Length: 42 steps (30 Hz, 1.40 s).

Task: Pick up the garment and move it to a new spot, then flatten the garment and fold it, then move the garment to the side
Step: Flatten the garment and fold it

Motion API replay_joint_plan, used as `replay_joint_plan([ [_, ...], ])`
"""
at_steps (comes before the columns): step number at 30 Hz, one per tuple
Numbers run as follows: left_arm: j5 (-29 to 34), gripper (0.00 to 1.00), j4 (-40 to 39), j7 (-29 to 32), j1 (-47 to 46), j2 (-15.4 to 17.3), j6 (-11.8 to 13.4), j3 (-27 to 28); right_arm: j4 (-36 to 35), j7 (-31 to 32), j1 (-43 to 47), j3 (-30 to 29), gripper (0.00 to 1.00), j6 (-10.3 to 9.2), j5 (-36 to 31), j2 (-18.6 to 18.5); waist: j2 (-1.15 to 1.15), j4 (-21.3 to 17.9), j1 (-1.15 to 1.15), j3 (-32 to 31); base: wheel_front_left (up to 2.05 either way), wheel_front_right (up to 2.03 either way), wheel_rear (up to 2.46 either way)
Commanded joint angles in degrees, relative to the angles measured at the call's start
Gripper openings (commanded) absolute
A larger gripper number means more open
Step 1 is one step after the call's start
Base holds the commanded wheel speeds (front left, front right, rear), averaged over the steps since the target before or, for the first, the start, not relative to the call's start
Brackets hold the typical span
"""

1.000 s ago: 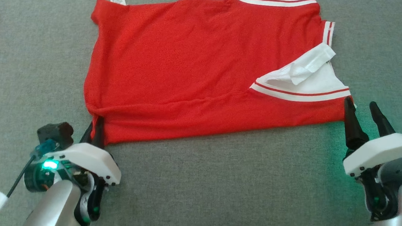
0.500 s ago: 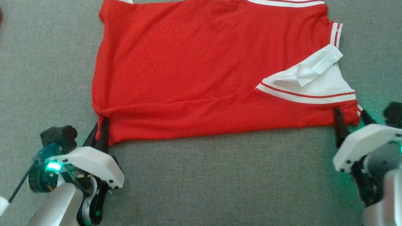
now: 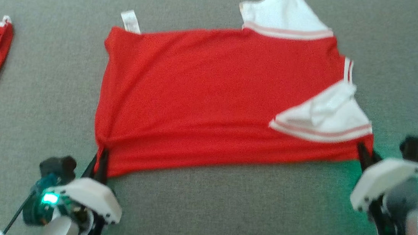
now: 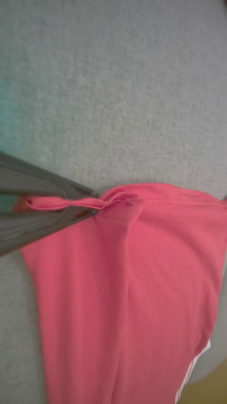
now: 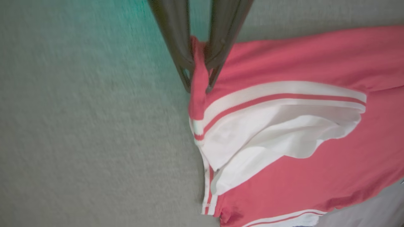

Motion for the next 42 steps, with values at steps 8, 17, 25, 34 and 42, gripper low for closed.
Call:
replay_joint_plan([
  [8,-1.39,0.00,-8.75,6.28,8.60,4.73,4.18,1.98,-14.25,5.59,12.31,-0.42,0.00,0.39,6.38,-0.27,0.00,-1.23,0.00,-3.60,0.00,0.00,0.00],
  [17,-1.13,1.00,-14.71,8.98,11.32,6.41,6.05,1.71,-16.34,5.24,13.83,0.37,1.00,0.39,7.64,-0.26,0.00,-1.74,0.00,-4.58,0.00,0.00,0.00],
  [25,-3.97,1.00,-22.75,16.98,-0.80,12.05,1.47,3.84,-20.26,13.50,-1.88,5.91,1.00,0.39,5.04,-2.85,0.00,-2.50,0.00,-2.68,0.00,0.00,0.00],
  [34,-9.74,1.00,-14.91,29.47,-22.55,18.78,-9.58,4.04,-8.94,17.85,-24.45,14.16,1.00,0.39,8.55,-7.09,0.00,-4.86,0.00,5.03,0.00,0.00,0.00],
  [42,-7.82,1.00,-5.87,35.67,-31.89,21.17,-10.89,1.62,0.38,13.88,-36.37,19.15,1.00,0.39,10.53,-6.33,0.00,-7.54,0.00,11.51,0.00,0.00,0.00],
])
